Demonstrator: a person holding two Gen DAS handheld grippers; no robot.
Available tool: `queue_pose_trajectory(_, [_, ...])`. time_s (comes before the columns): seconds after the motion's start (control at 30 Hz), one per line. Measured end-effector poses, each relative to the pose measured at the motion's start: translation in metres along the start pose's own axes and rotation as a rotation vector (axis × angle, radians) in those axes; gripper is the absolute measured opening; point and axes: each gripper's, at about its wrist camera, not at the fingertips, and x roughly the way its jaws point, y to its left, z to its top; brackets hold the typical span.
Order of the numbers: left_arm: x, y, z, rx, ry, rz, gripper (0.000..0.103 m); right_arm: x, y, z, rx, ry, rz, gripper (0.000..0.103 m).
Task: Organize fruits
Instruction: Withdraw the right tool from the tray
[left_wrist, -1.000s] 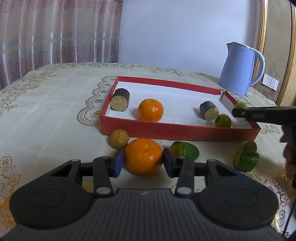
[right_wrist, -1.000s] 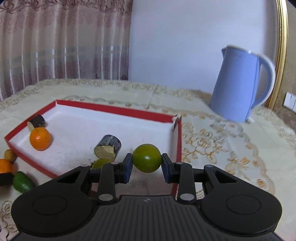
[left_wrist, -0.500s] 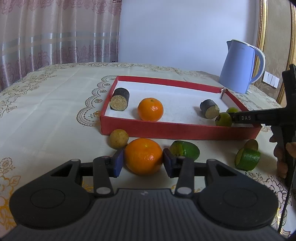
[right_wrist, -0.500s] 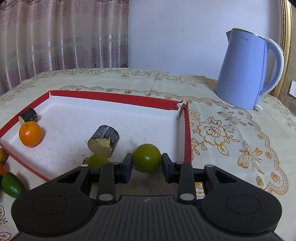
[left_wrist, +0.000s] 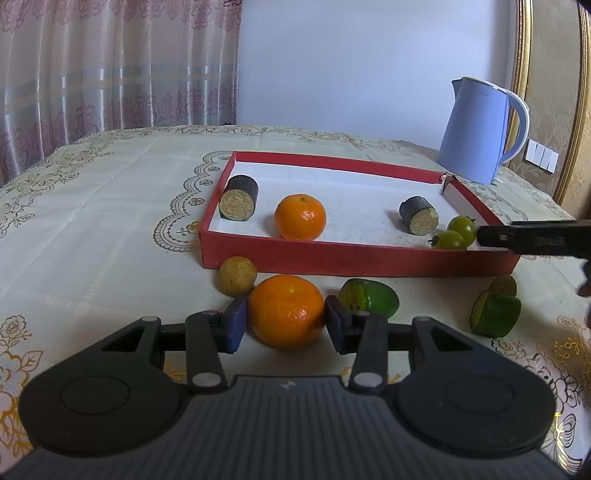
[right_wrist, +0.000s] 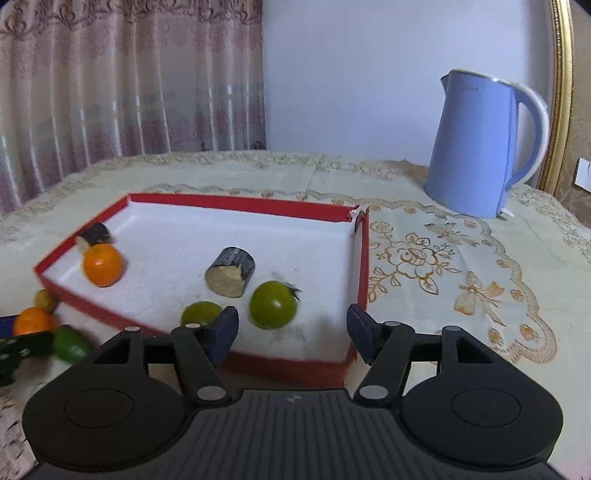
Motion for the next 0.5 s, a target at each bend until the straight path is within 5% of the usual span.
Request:
queue_pose_trajectory(0.27, [-0.001,0.0,0.0,0.007,-0.003,0.006,0.041,-0.04,-0.018,-0.021,0.073,-0.066,-0.012,0.069])
queue_pose_trajectory(0.5, [-0.001,-0.003,0.0,0.02,-0.001,0.023,0.041,-0.04,-0.052,-0.044,0.189,-0.013,-0.164,0.074])
